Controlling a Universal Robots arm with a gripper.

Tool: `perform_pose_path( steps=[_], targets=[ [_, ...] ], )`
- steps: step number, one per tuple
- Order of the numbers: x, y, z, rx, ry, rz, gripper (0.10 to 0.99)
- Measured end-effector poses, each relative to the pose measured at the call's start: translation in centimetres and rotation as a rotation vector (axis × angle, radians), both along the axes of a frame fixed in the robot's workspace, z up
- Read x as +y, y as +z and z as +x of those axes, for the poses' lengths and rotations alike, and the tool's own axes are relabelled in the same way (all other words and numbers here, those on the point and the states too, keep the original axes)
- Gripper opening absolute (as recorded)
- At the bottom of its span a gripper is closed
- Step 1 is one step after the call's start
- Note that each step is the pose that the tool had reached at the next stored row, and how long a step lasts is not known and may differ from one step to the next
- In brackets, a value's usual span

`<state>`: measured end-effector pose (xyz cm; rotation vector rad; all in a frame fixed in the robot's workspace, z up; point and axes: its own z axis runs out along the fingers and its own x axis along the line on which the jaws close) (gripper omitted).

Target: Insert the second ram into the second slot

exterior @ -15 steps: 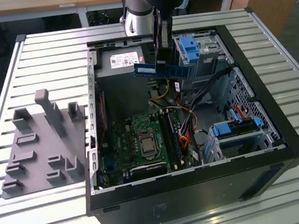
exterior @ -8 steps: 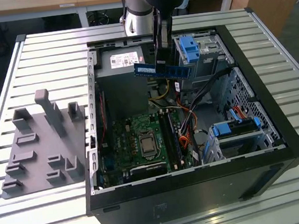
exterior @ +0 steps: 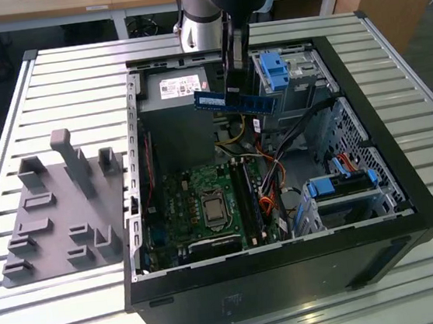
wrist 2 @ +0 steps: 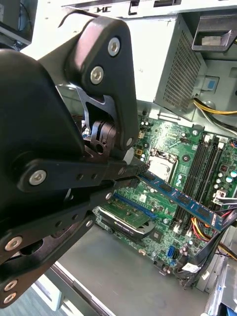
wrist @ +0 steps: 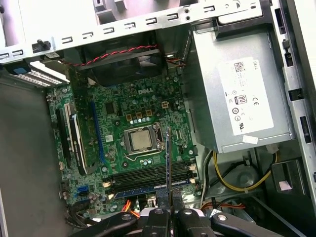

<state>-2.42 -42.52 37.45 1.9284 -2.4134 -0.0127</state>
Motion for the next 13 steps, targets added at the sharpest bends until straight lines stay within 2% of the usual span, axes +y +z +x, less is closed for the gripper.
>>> perform_pose_path(
  steps=[13],
  targets=[
    [0.0,0.0,0.0,0.0,-0.016,0.0,0.137]
  ],
)
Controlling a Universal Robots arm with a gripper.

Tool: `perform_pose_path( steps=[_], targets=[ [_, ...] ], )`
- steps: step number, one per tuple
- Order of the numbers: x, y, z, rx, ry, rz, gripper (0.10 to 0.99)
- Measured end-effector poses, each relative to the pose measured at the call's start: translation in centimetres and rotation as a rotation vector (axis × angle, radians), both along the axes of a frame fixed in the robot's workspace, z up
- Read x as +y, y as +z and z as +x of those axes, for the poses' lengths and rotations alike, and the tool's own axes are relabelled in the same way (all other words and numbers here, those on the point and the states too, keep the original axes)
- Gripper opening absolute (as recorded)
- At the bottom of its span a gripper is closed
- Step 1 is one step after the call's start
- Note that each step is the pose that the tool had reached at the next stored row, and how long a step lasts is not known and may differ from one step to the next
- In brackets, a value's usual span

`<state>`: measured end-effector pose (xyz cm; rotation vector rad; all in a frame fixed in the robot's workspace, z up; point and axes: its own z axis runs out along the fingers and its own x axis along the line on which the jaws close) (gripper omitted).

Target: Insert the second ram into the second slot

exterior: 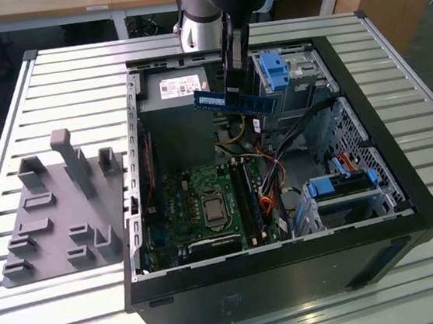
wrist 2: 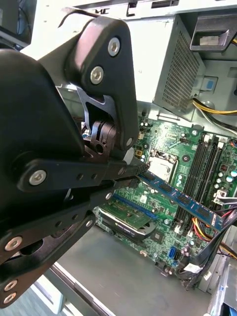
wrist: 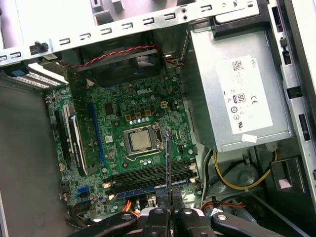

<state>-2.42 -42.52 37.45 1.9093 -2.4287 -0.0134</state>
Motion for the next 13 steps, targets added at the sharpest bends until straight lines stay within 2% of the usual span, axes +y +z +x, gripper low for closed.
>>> perform_pose_path(
  steps=[13],
  targets=[
    [0.0,0.0,0.0,0.0,-0.015,0.0,0.137]
  ],
)
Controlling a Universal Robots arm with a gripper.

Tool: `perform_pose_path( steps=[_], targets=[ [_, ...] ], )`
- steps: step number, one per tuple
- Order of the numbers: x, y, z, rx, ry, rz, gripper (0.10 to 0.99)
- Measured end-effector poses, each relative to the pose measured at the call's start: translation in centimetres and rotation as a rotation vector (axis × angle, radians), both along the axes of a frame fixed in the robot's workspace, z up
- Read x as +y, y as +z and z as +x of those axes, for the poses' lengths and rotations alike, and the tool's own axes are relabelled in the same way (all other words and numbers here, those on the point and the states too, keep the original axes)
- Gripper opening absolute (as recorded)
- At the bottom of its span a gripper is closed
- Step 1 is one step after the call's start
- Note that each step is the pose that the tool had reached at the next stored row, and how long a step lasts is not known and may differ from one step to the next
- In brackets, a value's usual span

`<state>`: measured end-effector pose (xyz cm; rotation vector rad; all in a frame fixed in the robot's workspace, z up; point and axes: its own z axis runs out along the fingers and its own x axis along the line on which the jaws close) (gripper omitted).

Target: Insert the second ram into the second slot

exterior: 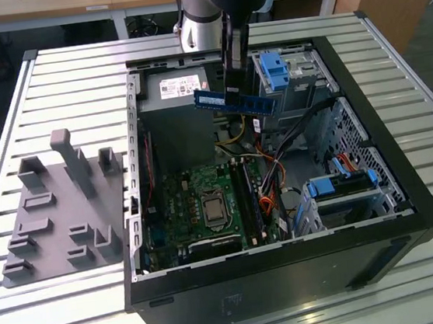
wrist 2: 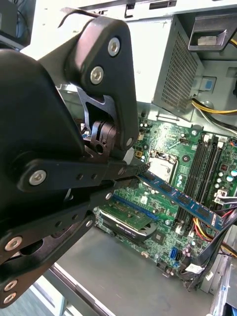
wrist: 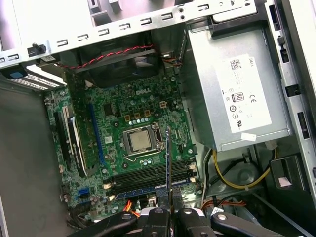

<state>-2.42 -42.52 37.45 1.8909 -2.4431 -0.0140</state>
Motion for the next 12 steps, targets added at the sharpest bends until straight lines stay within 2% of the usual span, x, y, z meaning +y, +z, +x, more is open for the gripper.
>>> perform_pose_path(
  steps=[12],
  targets=[
    [0.0,0.0,0.0,-0.0001,-0.014,0.0,0.137]
  ],
)
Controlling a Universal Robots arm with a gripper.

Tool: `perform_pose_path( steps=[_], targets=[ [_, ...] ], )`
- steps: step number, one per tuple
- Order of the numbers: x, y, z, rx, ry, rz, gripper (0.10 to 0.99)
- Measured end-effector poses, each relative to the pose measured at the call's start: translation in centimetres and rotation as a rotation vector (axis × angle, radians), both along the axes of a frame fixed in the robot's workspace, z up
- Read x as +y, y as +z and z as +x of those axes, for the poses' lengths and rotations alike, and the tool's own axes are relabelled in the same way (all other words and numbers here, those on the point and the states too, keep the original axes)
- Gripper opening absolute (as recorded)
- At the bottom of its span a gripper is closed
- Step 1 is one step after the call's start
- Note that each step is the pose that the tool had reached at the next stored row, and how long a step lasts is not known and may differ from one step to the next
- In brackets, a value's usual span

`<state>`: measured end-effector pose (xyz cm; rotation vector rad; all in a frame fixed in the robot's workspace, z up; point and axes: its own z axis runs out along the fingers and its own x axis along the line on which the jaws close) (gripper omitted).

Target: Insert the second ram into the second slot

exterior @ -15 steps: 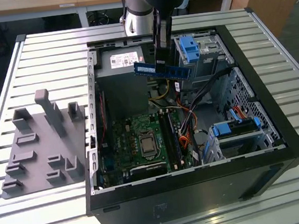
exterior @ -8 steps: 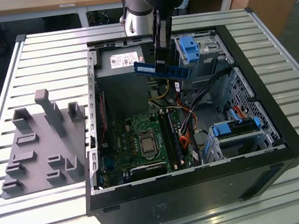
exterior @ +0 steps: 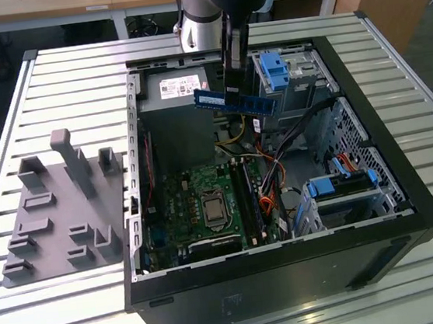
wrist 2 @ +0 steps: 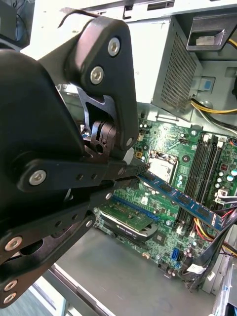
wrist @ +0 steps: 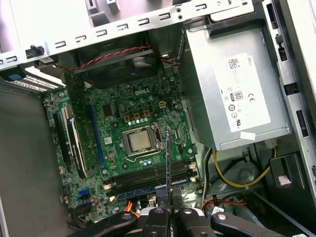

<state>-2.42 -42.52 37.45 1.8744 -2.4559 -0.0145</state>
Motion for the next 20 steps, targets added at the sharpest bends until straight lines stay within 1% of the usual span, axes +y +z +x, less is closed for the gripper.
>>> perform_pose_path(
  steps=[14,20],
  targets=[
    [0.0,0.0,0.0,0.0,-0.017,0.0,0.137],
    [0.0,0.0,0.0,0.0,-0.035,0.0,0.137]
  ],
)
